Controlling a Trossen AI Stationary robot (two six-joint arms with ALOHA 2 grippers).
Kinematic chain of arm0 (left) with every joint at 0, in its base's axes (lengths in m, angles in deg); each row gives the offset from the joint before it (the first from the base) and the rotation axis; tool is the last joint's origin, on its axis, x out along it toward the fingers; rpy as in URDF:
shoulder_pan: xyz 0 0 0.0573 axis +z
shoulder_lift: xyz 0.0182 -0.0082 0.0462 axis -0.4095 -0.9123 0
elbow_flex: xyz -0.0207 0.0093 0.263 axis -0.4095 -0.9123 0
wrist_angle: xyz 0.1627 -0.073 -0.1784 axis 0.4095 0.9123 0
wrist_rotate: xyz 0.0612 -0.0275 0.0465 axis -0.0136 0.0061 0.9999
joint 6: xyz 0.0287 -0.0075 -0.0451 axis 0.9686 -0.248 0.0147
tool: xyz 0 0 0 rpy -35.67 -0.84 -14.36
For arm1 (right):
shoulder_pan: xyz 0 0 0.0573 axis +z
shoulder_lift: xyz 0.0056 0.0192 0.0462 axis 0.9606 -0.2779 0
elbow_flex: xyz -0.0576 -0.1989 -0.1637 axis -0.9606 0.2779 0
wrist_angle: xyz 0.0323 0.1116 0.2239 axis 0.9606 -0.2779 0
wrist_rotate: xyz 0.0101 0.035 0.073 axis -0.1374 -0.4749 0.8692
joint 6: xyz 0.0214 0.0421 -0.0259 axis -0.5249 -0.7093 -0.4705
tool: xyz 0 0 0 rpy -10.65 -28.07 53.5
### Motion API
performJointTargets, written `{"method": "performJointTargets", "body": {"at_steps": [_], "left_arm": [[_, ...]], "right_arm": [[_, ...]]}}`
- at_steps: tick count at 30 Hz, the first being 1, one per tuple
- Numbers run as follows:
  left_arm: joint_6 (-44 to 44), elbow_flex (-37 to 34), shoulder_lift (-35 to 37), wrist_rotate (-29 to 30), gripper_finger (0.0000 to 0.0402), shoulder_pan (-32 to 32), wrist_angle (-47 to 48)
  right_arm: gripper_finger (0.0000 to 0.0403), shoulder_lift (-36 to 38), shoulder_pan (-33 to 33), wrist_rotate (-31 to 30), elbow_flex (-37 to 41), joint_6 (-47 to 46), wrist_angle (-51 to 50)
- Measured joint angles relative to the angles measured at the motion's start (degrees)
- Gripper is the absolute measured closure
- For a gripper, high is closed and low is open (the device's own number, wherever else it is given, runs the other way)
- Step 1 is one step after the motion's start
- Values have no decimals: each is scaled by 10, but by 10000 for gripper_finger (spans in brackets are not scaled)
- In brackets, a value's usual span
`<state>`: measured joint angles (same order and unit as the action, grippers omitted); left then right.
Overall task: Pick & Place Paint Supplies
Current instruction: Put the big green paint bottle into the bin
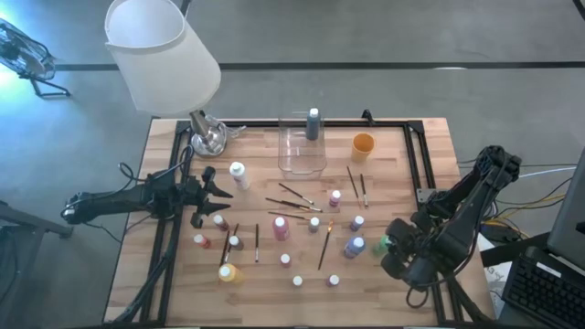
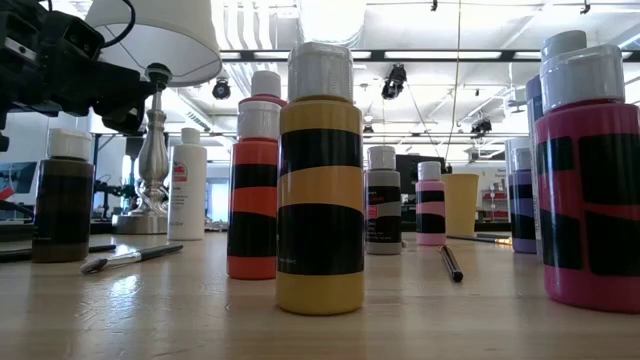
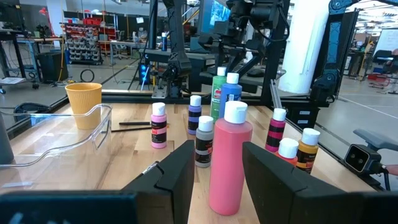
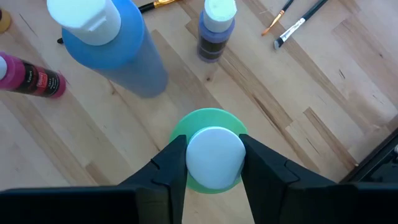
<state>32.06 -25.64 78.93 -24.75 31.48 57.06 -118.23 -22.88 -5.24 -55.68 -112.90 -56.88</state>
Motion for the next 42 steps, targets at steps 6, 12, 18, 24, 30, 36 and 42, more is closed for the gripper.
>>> {"method": "performJointTargets", "body": {"at_steps": [6, 12, 18, 24, 30, 36, 42], "left_arm": [[0, 0, 0, 0, 262, 0, 0], [0, 0, 0, 0, 262, 0, 0], [0, 0, 0, 0, 262, 0, 0], [0, 0, 0, 0, 262, 0, 0], [0, 0, 0, 0, 262, 0, 0], [0, 0, 0, 0, 262, 0, 0], [0, 0, 0, 0, 262, 0, 0]], "right_arm": [[273, 9, -5, -2, 0, 3, -2], [287, 33, -36, -10, 0, 53, -3], [277, 70, -90, -26, 0, 116, -3], [287, 106, -159, -39, 0, 194, -1], [278, 127, -236, -47, -11, 274, 4], [286, 123, -308, -60, -53, 397, 46], [284, 113, -379, -71, -100, 525, 128]]}}
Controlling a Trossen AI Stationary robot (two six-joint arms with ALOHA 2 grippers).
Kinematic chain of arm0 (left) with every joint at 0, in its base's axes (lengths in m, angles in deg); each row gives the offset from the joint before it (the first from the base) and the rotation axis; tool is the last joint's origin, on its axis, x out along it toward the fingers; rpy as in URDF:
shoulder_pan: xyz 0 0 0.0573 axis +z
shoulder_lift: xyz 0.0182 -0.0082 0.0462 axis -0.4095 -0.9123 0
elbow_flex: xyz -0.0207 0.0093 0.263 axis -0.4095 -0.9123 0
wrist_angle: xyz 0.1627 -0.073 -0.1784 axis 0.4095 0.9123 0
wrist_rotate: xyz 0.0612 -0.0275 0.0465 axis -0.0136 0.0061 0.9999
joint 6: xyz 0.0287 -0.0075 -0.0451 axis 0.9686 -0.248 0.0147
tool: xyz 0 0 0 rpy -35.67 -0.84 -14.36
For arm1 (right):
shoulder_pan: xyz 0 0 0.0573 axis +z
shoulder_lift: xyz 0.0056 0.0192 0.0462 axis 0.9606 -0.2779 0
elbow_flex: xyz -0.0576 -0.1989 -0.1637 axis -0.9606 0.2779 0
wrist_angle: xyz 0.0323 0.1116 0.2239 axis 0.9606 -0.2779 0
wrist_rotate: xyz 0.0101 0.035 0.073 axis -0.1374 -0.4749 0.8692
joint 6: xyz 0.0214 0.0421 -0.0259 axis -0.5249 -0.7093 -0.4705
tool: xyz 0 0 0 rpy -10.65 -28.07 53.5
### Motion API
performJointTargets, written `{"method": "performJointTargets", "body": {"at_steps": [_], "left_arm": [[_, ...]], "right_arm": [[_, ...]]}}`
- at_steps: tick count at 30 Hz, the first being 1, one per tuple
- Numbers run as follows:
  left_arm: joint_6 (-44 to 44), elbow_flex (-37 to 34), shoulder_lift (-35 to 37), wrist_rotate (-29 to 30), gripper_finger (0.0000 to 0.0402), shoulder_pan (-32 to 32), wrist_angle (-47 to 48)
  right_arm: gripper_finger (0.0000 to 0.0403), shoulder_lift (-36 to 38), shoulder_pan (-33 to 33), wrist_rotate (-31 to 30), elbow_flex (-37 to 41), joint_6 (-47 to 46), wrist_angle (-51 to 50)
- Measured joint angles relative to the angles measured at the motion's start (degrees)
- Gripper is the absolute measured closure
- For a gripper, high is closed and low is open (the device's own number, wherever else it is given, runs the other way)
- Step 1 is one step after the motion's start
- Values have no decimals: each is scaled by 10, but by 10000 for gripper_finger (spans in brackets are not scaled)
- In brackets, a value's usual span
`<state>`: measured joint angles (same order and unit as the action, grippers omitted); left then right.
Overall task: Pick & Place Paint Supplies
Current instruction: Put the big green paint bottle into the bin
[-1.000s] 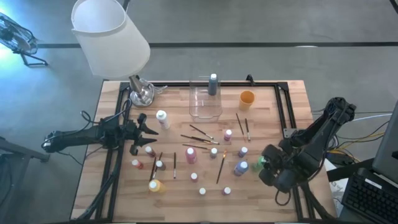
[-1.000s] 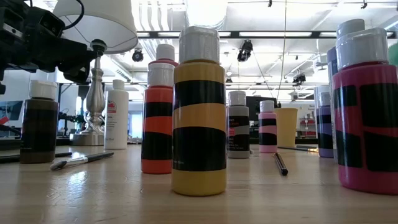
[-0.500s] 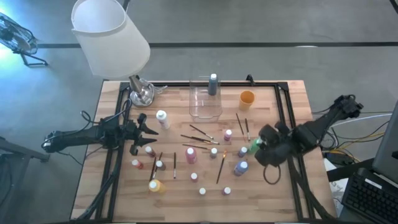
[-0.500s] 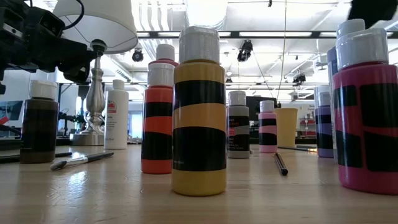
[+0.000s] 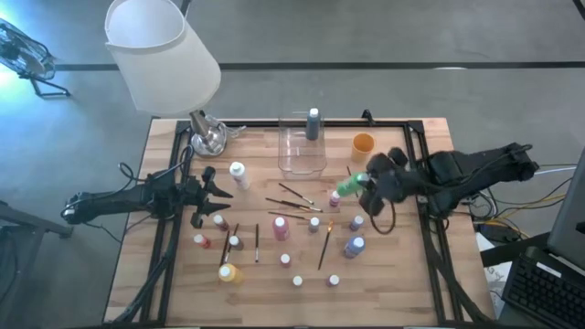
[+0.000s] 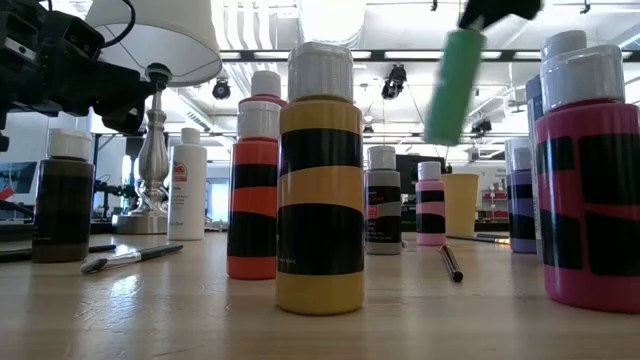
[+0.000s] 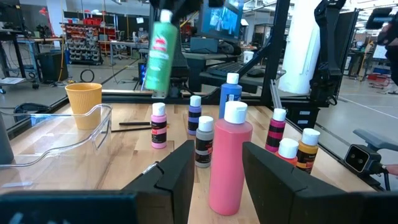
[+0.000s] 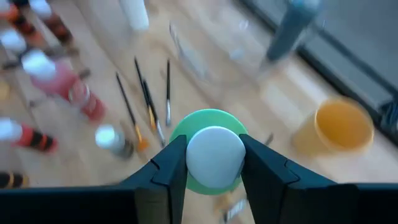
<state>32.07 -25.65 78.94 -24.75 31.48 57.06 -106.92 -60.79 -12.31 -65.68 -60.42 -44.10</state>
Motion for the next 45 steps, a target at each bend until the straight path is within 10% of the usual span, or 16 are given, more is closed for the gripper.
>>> {"method": "performJointTargets", "body": {"at_steps": [11, 45], "left_arm": [[0, 0, 0, 0, 262, 0, 0], [0, 0, 0, 0, 262, 0, 0]], "right_arm": [[286, -60, -116, 70, -80, 205, 157], [287, -467, -352, 204, -410, 397, 65]]}}
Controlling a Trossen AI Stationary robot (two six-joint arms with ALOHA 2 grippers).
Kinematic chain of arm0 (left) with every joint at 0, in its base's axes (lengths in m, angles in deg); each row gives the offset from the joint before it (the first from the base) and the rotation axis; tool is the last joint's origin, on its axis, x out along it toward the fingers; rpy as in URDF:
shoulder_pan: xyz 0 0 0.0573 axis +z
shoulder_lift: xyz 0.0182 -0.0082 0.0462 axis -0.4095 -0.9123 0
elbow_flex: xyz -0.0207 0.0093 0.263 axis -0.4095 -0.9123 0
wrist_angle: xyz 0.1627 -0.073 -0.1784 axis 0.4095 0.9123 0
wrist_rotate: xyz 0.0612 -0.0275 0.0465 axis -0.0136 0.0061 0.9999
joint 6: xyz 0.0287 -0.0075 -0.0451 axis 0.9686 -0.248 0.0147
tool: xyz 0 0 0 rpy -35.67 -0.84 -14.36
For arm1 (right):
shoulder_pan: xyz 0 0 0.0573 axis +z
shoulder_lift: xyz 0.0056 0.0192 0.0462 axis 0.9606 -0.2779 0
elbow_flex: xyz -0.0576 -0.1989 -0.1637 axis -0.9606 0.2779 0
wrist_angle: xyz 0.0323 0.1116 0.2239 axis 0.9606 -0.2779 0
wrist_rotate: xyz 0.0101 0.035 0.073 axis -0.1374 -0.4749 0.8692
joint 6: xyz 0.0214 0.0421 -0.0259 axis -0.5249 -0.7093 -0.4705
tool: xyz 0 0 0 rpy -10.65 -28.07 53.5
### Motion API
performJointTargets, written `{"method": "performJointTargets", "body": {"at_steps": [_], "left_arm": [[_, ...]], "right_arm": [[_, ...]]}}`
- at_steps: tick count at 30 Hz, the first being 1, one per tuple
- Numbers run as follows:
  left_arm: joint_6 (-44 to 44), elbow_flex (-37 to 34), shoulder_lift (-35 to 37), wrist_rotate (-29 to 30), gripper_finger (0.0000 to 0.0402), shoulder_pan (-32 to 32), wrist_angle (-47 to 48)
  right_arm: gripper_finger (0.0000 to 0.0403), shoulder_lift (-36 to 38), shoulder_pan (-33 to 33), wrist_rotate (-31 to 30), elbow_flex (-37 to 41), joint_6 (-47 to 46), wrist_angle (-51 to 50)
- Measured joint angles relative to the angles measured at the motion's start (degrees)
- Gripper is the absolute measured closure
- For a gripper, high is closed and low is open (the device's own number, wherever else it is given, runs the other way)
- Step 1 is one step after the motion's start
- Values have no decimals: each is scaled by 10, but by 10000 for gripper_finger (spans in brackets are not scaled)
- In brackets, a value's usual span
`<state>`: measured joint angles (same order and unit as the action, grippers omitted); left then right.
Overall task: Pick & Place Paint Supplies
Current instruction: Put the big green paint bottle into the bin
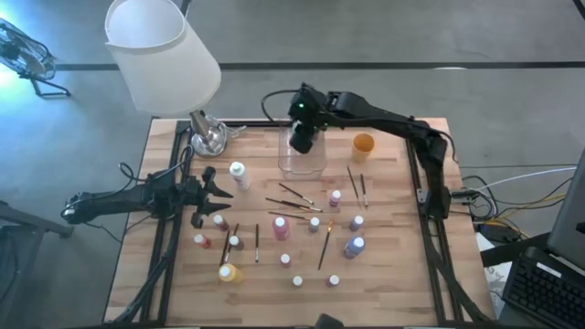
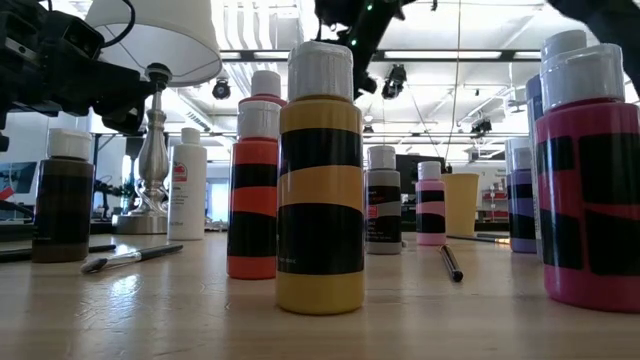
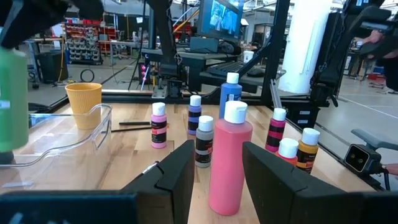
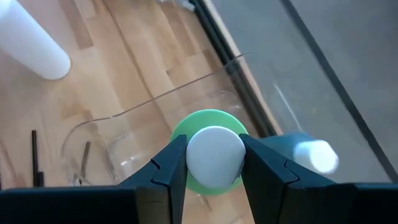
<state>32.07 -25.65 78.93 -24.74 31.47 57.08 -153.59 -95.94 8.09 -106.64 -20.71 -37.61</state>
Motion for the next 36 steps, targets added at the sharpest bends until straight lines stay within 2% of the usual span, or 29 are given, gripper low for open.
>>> {"method": "performJointTargets", "body": {"at_steps": [8, 12, 22, 29, 36], "left_arm": [[0, 0, 0, 0, 262, 0, 0], [0, 0, 0, 0, 262, 0, 0], [0, 0, 0, 0, 262, 0, 0], [0, 0, 0, 0, 262, 0, 0], [0, 0, 0, 0, 262, 0, 0]], "right_arm": [[277, -45, -29, -3, -22, 17, 1], [285, -56, -41, -2, -23, 24, 8], [276, -57, -67, 30, -8, 36, 41], [287, -58, -77, 41, -4, 49, 62], [275, -58, -84, 60, 5, 48, 77]]}}
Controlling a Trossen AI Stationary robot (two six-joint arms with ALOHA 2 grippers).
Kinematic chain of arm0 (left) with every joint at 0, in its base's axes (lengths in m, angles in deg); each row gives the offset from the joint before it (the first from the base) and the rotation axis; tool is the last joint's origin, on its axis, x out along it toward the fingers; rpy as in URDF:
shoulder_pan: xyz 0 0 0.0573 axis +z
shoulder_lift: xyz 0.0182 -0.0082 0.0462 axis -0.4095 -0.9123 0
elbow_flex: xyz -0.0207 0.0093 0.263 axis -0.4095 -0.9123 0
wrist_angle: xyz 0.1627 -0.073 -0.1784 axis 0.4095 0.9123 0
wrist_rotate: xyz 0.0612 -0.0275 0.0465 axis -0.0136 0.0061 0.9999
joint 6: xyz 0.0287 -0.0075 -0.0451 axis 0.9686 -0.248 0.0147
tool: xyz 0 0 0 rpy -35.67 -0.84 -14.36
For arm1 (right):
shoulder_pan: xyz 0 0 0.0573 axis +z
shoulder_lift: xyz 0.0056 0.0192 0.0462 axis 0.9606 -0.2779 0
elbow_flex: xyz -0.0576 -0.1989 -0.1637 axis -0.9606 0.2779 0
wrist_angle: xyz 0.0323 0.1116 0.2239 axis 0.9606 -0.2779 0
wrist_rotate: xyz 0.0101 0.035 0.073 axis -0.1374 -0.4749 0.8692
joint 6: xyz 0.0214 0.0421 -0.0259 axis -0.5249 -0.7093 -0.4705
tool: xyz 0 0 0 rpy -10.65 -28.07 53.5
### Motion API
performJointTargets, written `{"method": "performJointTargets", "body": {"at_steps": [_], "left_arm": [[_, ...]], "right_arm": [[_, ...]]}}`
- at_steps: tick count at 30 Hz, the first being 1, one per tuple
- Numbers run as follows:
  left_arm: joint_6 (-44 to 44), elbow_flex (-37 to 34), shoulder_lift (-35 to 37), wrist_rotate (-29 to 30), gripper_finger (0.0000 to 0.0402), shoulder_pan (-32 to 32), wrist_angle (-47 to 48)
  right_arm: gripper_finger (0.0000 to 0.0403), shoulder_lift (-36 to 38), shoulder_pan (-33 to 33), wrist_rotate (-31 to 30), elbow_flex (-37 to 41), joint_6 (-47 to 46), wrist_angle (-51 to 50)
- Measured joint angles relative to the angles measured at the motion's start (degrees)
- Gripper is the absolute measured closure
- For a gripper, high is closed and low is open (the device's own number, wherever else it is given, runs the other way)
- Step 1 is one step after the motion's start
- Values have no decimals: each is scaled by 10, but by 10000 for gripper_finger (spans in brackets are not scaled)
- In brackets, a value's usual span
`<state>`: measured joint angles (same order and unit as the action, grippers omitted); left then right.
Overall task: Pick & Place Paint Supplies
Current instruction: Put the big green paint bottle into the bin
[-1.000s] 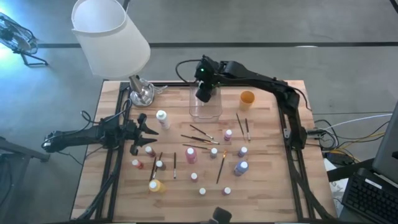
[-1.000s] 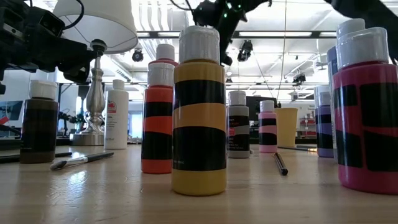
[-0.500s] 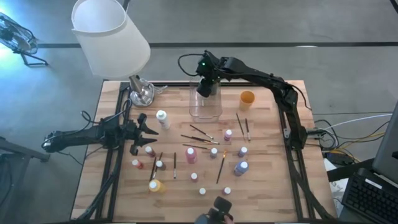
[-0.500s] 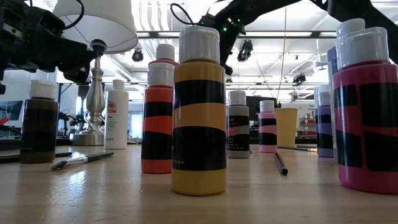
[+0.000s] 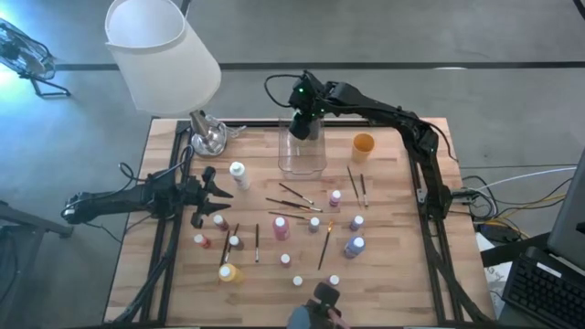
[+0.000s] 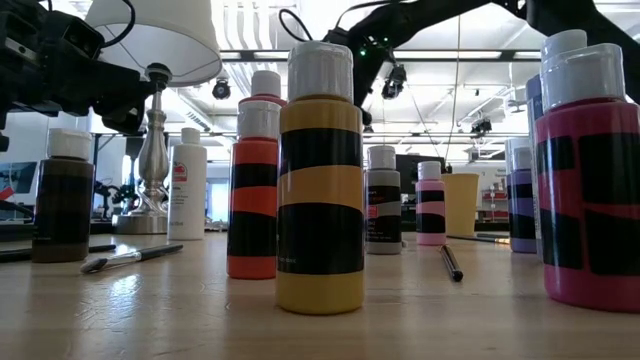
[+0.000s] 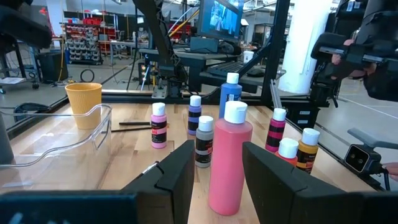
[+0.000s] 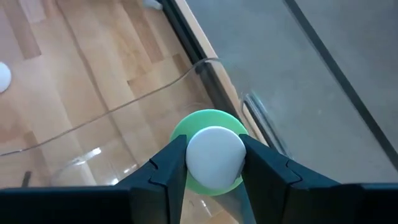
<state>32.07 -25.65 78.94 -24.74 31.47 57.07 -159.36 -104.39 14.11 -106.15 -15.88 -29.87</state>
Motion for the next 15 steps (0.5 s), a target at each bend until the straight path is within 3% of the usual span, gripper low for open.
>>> {"method": "performJointTargets", "body": {"at_steps": [15], "left_arm": [[0, 0, 0, 0, 262, 0, 0]], "right_arm": [[276, 3, -21, 4, 73, 0, 61]]}}
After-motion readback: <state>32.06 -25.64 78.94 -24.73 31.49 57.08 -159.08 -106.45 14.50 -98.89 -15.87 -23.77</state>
